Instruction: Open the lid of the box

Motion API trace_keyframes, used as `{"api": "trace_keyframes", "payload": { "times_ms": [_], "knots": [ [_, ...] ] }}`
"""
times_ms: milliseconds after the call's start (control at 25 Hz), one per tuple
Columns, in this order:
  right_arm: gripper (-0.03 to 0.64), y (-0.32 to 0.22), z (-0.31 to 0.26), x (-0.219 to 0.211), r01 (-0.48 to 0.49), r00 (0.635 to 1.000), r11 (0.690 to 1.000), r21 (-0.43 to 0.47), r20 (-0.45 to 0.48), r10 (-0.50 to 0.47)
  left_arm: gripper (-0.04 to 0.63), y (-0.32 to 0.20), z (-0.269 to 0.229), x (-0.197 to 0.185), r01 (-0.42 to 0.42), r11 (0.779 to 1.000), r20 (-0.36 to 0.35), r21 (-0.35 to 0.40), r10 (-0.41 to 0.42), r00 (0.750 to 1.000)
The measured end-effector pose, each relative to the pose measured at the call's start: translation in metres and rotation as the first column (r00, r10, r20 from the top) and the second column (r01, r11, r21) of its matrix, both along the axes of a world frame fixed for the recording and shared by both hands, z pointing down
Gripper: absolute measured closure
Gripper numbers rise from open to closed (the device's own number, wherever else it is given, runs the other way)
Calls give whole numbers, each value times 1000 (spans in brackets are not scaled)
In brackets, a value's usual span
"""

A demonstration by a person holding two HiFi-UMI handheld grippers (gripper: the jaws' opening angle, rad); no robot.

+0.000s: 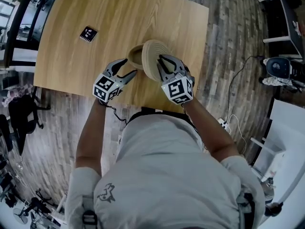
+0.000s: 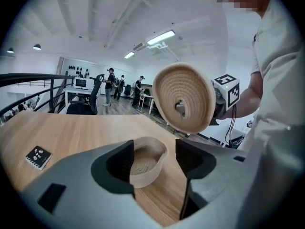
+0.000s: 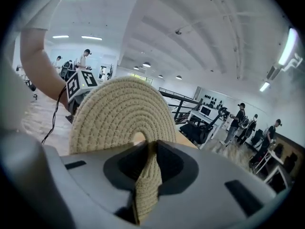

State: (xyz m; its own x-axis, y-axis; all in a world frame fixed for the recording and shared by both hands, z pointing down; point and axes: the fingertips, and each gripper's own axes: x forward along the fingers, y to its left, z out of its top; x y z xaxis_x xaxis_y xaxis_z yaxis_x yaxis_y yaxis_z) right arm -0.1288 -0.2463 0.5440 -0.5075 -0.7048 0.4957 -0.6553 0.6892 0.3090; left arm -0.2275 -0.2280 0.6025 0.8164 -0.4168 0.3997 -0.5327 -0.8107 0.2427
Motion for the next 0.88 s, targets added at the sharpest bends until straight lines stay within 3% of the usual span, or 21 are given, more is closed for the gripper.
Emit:
{"api": "trace_keyframes", "payload": {
  "times_ms": [160, 520, 720, 880],
  "knots": [
    [555, 8, -17, 6, -24, 996, 1000, -19, 84, 26, 329, 4, -42, 8, 37, 997, -47, 70, -33, 998],
    [555, 22, -62, 8, -47, 976, 999, 15, 213, 43, 505, 0, -120, 7, 158, 966, -100, 204, -140, 985],
    [555, 30, -79, 16, -55, 968, 998, 26, 246, 47, 572, 9, -140, 18, 172, 958, -119, 228, -148, 982],
    [555, 36, -89, 29, -54, 960, 998, 33, 275, 43, 588, 15, -154, 29, 190, 951, -132, 243, -161, 978]
  ]
}}
